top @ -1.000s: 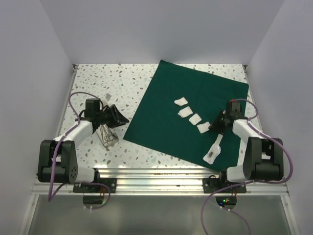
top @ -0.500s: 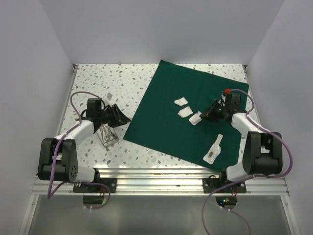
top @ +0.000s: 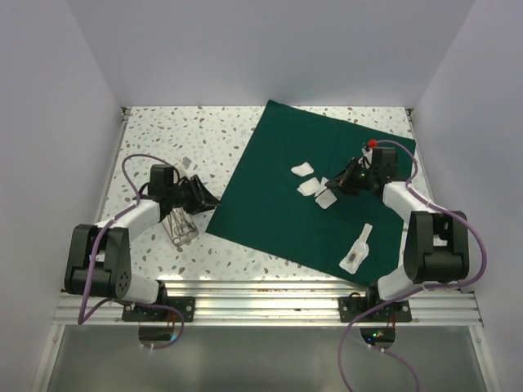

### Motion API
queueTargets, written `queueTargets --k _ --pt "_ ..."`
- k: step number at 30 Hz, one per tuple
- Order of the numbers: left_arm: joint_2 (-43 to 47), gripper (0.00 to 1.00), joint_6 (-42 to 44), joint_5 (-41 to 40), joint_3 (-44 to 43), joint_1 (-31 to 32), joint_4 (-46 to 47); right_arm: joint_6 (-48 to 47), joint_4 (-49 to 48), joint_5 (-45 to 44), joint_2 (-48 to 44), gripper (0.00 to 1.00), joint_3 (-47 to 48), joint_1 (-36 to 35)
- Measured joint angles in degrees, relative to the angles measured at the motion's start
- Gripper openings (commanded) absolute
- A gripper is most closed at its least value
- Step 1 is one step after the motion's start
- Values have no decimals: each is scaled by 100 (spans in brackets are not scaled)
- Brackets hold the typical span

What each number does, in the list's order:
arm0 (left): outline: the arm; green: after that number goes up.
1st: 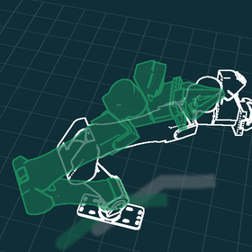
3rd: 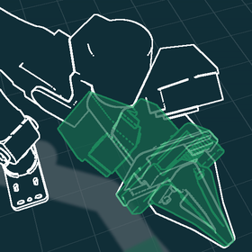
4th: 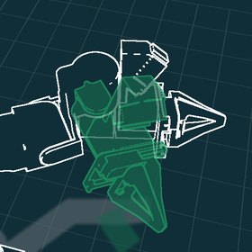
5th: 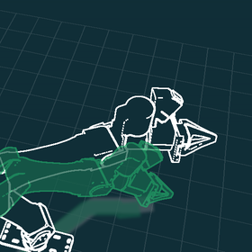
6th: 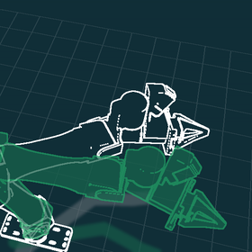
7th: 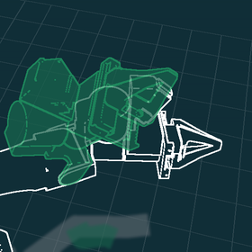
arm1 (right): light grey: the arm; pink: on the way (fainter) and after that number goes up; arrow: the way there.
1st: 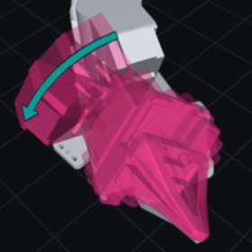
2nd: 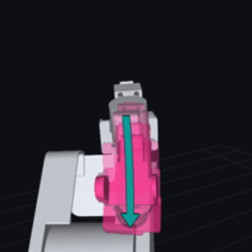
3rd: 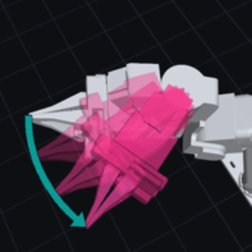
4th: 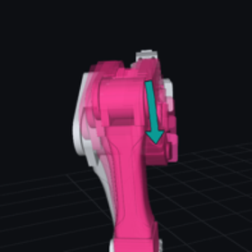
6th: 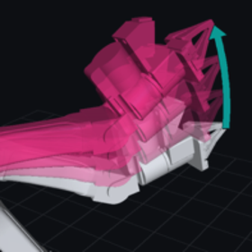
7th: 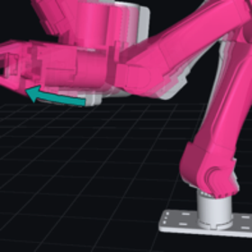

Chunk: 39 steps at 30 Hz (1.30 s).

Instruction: Prepare the surgical pack

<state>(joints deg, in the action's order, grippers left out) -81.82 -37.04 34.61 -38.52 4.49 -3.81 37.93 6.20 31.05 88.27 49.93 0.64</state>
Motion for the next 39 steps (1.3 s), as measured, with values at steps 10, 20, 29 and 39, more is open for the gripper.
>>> queueTargets --k 10,20,29,39 --pt "-66 39 -50 -57 -15 103 9 -90 -39 44 590 0 201 0" --pt "-168 39 -92 -90 -111 208 37 -372 219 -9 748 0 214 13" --pt "-188 39 -90 -94 -116 240 37 -634 601 -267 964 0 380 28" --pt "-369 39 -90 -90 -133 240 210 -850 846 -634 1196 0 673 35"
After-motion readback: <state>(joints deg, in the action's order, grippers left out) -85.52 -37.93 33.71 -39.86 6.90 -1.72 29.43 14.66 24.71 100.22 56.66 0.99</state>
